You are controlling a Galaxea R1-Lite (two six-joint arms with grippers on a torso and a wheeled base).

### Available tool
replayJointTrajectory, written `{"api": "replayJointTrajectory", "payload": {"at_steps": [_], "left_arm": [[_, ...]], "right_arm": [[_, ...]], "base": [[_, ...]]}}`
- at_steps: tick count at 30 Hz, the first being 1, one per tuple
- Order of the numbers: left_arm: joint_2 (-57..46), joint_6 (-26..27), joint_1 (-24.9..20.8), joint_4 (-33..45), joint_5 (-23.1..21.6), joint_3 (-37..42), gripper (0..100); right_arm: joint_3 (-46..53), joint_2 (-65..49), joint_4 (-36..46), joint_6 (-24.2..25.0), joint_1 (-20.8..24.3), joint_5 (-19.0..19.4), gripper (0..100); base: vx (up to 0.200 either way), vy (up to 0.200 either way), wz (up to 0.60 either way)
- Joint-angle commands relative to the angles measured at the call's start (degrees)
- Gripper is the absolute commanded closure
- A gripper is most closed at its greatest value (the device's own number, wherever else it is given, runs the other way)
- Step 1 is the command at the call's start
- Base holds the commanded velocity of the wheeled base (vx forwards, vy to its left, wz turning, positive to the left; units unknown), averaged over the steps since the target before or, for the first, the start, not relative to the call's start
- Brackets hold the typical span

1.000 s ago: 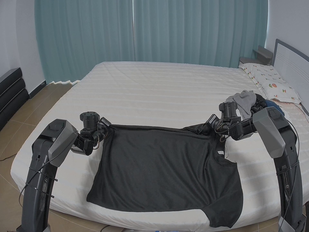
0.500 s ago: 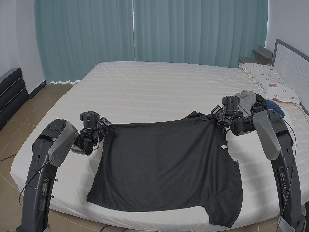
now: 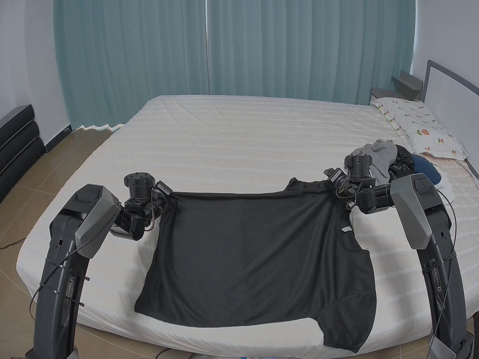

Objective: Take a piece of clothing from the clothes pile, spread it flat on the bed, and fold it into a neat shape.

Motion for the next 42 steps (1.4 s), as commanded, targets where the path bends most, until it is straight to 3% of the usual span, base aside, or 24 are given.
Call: {"api": "replayJointTrajectory", "payload": {"at_steps": [1,9,14,20,24,29,41,42], "left_arm": [[0.1,-0.1,0.0,-0.1,0.1,-0.1,100],[0.1,0.0,0.4,-0.2,0.7,-0.7,100],[0.8,0.1,1.0,-1.1,3.5,-2.1,100],[1.1,0.2,1.2,-2.6,4.5,-2.2,100],[1.1,0.8,1.7,-2.7,5.9,-2.6,100],[3.3,5.5,1.9,-6.8,8.9,-4.4,100],[3.4,5.9,1.7,-7.1,8.7,-4.2,100],[3.4,5.9,1.7,-7.1,8.7,-4.2,100]], "right_arm": [[1.6,-2.7,-0.1,0.0,-1.0,0.7,0],[6.1,-4.7,0.0,-0.5,-3.0,3.7,0],[10.2,-4.2,-0.2,-3.4,-4.2,5.7,0],[13.3,-3.6,-3.9,-4.8,-3.9,7.8,0],[13.2,-2.3,-4.8,-5.1,-3.2,8.3,0],[13.0,-1.5,-4.9,-5.1,-2.4,9.4,0],[10.6,-0.3,-4.7,-6.3,-1.7,11.1,0],[10.5,0.0,-4.7,-6.6,-1.7,11.1,100]], "base": [[0.000,0.000,0.00],[0.000,0.000,0.00],[0.000,0.000,0.00],[0.000,0.000,0.00],[0.000,0.000,0.00],[0.000,0.000,0.00],[0.000,0.000,0.00],[0.000,0.000,0.00]]}}
